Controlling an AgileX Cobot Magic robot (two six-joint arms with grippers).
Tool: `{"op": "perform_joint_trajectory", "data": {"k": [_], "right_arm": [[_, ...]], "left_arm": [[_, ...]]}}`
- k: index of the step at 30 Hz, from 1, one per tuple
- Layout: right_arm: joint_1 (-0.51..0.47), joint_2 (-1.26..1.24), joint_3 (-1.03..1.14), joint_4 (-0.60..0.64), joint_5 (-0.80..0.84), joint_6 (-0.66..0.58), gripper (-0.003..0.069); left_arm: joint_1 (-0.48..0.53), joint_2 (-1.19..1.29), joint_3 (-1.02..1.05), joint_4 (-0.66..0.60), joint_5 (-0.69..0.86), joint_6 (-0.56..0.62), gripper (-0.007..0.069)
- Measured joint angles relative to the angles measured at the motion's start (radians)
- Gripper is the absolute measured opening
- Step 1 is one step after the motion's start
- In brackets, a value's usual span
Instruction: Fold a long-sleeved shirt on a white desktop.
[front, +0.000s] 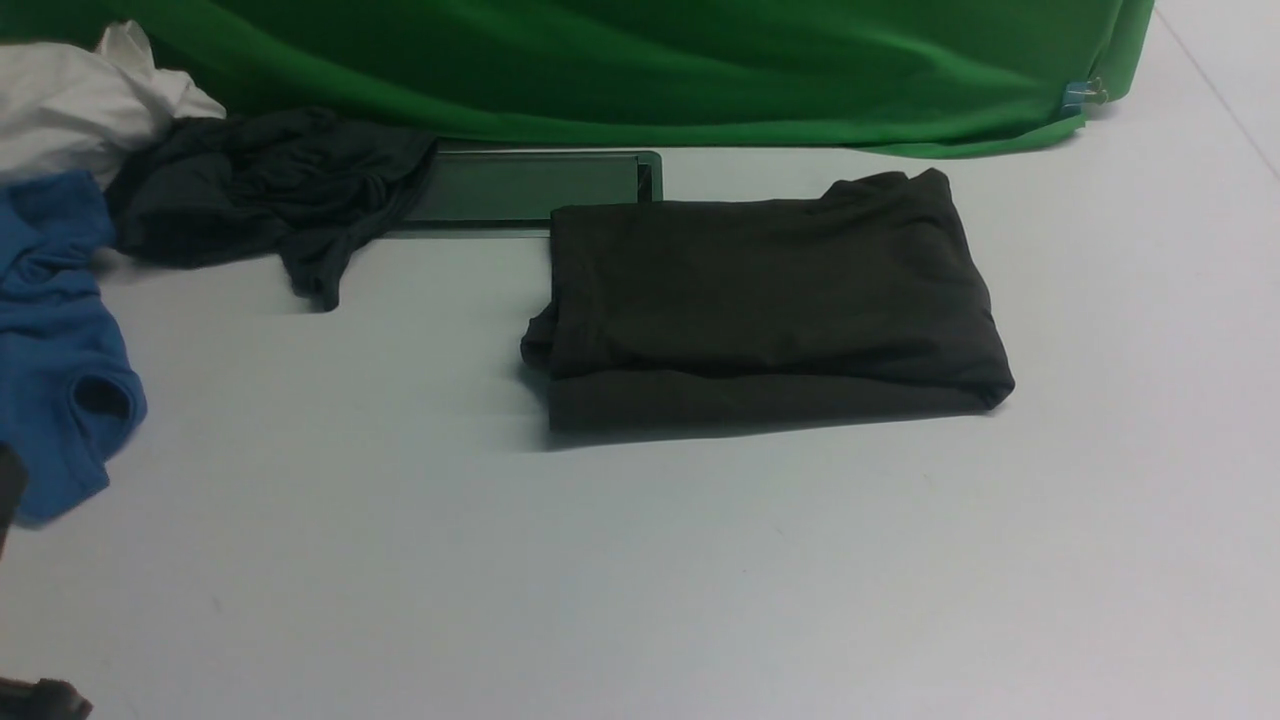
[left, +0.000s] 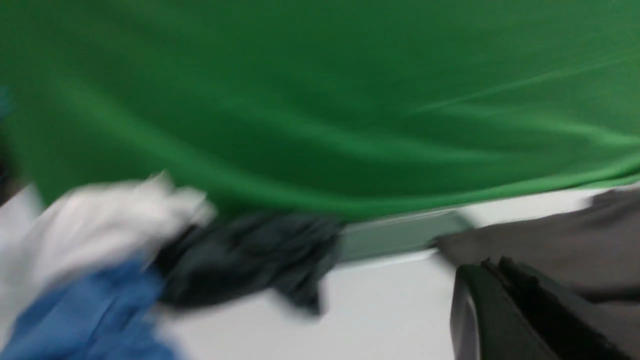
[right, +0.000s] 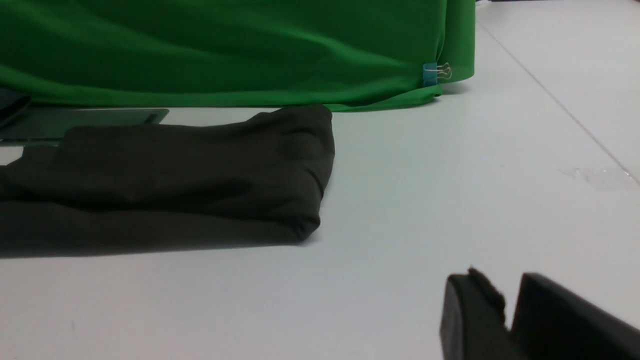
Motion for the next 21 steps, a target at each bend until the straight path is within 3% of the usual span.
{"op": "perform_joint_trajectory", "data": {"k": [4, 21], "right_arm": [[0.0, 0.0, 0.0, 0.0, 0.0, 0.0, 0.0138], [0.0, 0.0, 0.0, 0.0, 0.0, 0.0, 0.0187]], "left_arm": [[0.08, -0.072, 0.09, -0.028, 0.073, -0.001, 0.0018], [0.09, -0.084, 0.168, -0.098, 0.103, -0.005, 0.0018]]}}
